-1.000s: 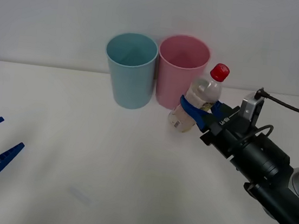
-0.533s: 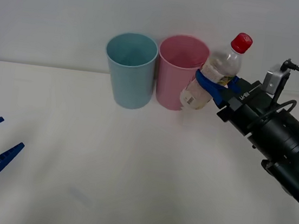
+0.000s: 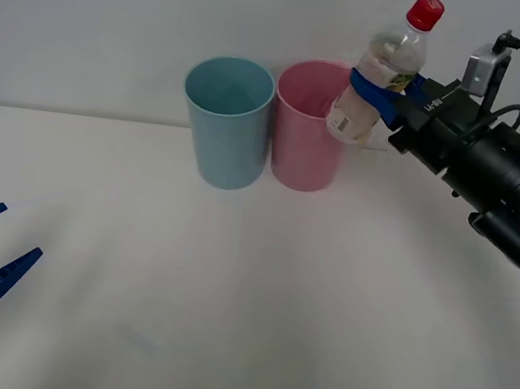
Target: Grasp the object on the table and drop it into the matching bin: aluminum can to the light blue bin, PET bottle to the pink bin.
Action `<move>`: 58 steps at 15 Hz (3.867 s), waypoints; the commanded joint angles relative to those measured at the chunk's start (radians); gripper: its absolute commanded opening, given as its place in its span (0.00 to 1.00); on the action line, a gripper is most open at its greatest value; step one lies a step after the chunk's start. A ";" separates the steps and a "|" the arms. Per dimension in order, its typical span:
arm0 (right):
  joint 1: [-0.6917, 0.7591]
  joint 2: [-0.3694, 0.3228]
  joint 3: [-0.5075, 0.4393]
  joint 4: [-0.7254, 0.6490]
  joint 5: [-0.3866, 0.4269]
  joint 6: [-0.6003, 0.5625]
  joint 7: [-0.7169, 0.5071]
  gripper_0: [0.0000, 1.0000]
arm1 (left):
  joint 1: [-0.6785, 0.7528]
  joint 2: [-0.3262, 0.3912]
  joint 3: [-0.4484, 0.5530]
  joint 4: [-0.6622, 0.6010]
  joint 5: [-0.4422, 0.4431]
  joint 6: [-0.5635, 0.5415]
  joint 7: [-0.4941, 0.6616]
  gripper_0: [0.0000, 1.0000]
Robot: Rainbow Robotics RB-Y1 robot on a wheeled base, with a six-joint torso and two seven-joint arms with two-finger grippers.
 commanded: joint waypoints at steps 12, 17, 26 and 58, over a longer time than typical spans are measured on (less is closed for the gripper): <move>-0.428 0.141 0.009 0.540 0.173 -0.126 -0.010 0.00 | 0.000 0.000 0.000 0.000 0.000 0.000 0.000 1.00; -0.497 0.163 0.009 0.653 0.189 -0.126 0.028 0.00 | 0.000 0.000 0.000 0.000 0.000 0.000 0.000 1.00; -0.503 0.166 0.006 0.666 0.185 -0.125 0.042 1.00 | 0.000 0.000 0.000 0.000 0.000 0.000 0.000 1.00; 0.612 -0.052 -0.159 -0.321 -0.089 -0.109 0.243 1.00 | 0.000 0.000 0.000 0.000 0.000 0.000 0.000 1.00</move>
